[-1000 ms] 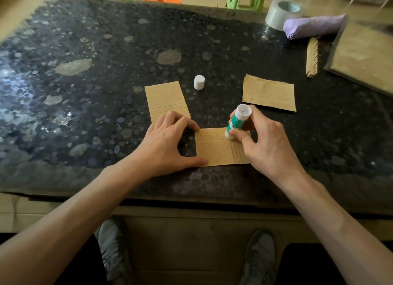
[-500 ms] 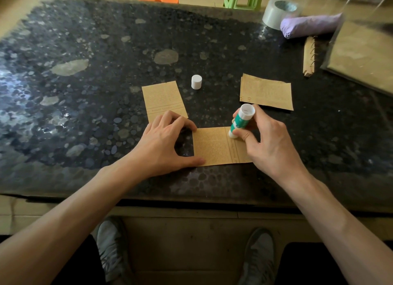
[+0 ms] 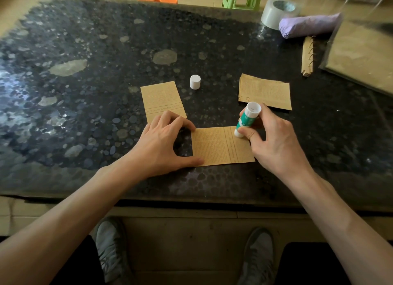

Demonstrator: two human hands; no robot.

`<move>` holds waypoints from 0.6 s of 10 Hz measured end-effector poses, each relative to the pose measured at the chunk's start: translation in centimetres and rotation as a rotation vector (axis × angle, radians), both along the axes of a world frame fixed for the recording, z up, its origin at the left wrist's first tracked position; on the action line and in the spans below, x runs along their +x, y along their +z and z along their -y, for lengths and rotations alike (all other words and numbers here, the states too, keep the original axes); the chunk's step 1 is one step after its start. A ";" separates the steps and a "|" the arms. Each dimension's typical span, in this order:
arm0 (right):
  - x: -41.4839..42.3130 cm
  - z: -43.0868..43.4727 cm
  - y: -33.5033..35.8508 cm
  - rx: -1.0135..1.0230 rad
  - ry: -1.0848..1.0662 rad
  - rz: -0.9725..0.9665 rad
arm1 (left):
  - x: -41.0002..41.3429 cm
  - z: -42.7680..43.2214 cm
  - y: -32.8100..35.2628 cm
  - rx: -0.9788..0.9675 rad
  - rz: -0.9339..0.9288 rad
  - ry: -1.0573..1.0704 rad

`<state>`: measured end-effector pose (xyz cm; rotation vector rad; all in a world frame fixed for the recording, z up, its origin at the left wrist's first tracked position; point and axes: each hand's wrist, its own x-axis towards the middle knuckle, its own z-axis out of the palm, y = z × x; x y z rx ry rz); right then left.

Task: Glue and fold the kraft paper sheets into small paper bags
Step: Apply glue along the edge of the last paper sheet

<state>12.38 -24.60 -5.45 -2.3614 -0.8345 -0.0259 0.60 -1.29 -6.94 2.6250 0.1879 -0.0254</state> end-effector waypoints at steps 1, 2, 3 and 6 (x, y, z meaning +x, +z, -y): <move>0.0 0.1 0.1 0.002 -0.008 0.002 | 0.0 0.0 0.0 0.001 -0.001 0.000; 0.2 0.4 0.1 -0.003 -0.007 0.001 | 0.0 0.0 0.0 0.002 -0.003 0.001; 0.3 0.6 0.2 -0.013 -0.008 0.008 | 0.0 0.0 0.0 0.003 -0.006 0.002; 1.0 1.2 0.4 0.003 -0.027 0.016 | 0.1 0.0 0.1 0.004 -0.014 0.001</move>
